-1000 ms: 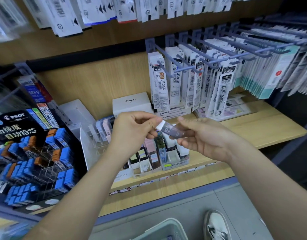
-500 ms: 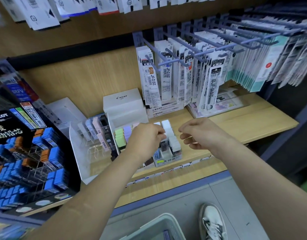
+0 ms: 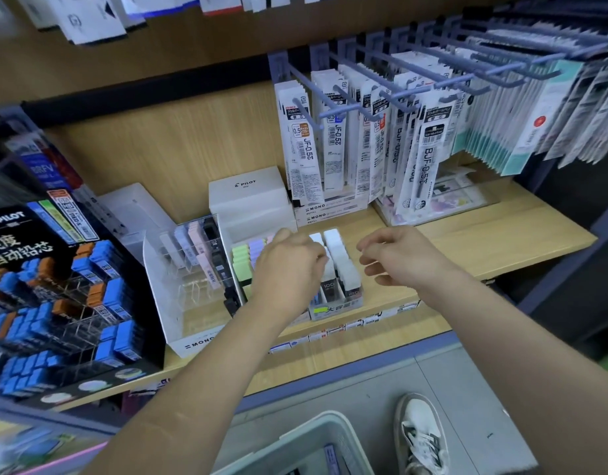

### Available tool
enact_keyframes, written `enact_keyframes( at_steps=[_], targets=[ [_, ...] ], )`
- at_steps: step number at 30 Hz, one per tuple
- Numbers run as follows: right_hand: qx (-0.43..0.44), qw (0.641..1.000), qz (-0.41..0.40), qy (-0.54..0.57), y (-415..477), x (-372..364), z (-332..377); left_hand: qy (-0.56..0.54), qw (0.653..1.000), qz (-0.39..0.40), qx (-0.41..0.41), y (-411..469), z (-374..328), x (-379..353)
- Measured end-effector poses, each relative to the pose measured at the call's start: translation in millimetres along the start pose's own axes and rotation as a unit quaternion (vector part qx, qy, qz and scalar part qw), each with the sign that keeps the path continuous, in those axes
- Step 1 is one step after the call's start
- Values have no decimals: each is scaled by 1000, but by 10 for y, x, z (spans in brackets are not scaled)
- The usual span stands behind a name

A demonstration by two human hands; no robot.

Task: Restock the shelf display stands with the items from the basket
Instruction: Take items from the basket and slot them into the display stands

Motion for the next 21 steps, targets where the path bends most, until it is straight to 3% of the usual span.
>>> enact_keyframes(
  at_steps=[3,7,13,18,21],
  targets=[
    [28,999,-5,15,-45,27,23,-46,996,-51,57,-193,41,287],
    [75,997,11,-34,-187,-29,56,-165,970,-26,178,-594,136,591],
    [102,960,151,-212,-566,-478,-107,-194,927,219,236,-1405,332,329],
    [71,878,261,-394,-689,-1133,-841,-197,861,387,264,-2415,435,-450],
    [33,834,292,-466,-598,-1468,-1393,-135,854,431,258,-2962,396,-864]
  ],
)
Point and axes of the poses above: each hand's wrist, its own y-axis towards the middle knuckle, its own x-axis out of the back of the hand, z = x × y, the point moved 1 cm from there along y, towards the middle knuckle, and after that the axes turned 9 degrees about -x, right-handed, at the moved point
